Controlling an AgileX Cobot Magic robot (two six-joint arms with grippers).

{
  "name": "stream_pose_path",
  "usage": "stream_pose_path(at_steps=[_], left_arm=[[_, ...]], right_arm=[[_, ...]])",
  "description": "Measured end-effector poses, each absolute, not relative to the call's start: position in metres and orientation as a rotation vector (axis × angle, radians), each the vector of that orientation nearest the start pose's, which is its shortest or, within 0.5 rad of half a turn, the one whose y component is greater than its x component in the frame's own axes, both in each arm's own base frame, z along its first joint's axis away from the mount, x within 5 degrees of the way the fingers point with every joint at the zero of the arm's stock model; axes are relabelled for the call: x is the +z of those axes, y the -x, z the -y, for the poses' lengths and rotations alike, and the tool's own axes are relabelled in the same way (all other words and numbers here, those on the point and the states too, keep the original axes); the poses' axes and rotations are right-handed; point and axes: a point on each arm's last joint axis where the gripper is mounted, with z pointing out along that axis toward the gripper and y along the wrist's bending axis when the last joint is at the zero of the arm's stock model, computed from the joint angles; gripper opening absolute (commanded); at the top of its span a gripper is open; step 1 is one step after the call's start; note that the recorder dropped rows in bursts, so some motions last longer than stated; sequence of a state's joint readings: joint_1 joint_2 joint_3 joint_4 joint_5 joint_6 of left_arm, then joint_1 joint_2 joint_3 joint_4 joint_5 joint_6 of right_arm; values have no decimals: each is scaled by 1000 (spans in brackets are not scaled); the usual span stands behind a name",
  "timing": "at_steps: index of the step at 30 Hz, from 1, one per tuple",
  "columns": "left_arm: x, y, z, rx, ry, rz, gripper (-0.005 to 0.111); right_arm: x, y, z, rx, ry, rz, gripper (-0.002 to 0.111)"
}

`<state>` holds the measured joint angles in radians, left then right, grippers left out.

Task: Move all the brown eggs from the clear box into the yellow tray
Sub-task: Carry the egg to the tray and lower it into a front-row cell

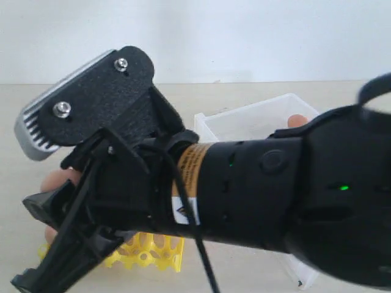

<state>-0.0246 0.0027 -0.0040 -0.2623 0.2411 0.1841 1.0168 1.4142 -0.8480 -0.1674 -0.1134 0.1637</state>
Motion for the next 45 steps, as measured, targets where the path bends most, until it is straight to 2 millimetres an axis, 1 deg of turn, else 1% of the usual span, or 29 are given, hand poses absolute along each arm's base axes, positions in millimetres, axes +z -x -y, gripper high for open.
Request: stream_pose_path(at_steps=[1, 2, 3, 4, 5, 6, 7, 9, 12, 13, 14, 15, 18, 20, 22, 26, 29, 35, 41, 45], left_arm=[[193, -55, 7, -124, -6, -1717, 4], [193, -55, 7, -124, -6, -1717, 4], [193, -55, 7, -124, -6, -1717, 4], [193, -55, 7, -124, -6, -1717, 4], [193, -55, 7, -124, -6, -1717, 4], [193, -55, 7, -124, -6, -1717, 4], [193, -55, 7, -124, -6, -1717, 4], [193, -55, 7, -124, -6, -1717, 4], [193, -55, 7, -124, -6, -1717, 4], [193, -55, 7, -124, -6, -1717, 4], [193, -55, 7, -124, -6, -1715, 4], [193, -55, 7, -124, -6, -1715, 4], [193, -55, 7, -124, -6, -1715, 4], [193, -55, 7, -124, -6, -1715, 4], [193, -55, 7, -124, -6, -1715, 4], [193, -55, 7, -124, -6, -1715, 4], [193, -55, 7, -124, -6, -1715, 4], [193, -55, 7, -124, -6, -1715, 4], [193, -55, 7, -124, -6, -1715, 4], [193, -55, 7, -124, -6, -1715, 4]], right_arm=[[275, -167, -277, 784, 902, -1710, 0], [274, -168, -280, 837, 856, -1701, 0], [270, -171, -289, 961, 750, -1680, 0], [268, -173, -292, 1007, 711, -1680, 0], [264, -175, -298, 1114, 624, -1673, 0], [260, -177, -302, 1177, 571, -1662, 0], [258, -179, -303, 1210, 529, -1650, 0], [251, -187, -304, 1197, 429, -1656, 0], [238, -206, -295, 1001, 254, -1696, 0], [233, -212, -291, 942, 236, -1717, 0], [227, -220, -286, 882, 232, -1752, 0], [222, -223, -284, 859, 243, -1784, 0], [199, -235, -278, 800, 336, -1905, 0], [180, -238, -276, 796, 415, -2009, 0], [169, -237, -277, 810, 500, -2066, 0], [167, -232, -280, 865, 613, -2056, 0], [164, -230, -280, 831, 675, -2066, 0], [155, -231, -273, 722, 724, -2149, 0], [155, -232, -272, 706, 742, -2142, 0], [145, -232, -275, 689, 805, -2114, 0]])
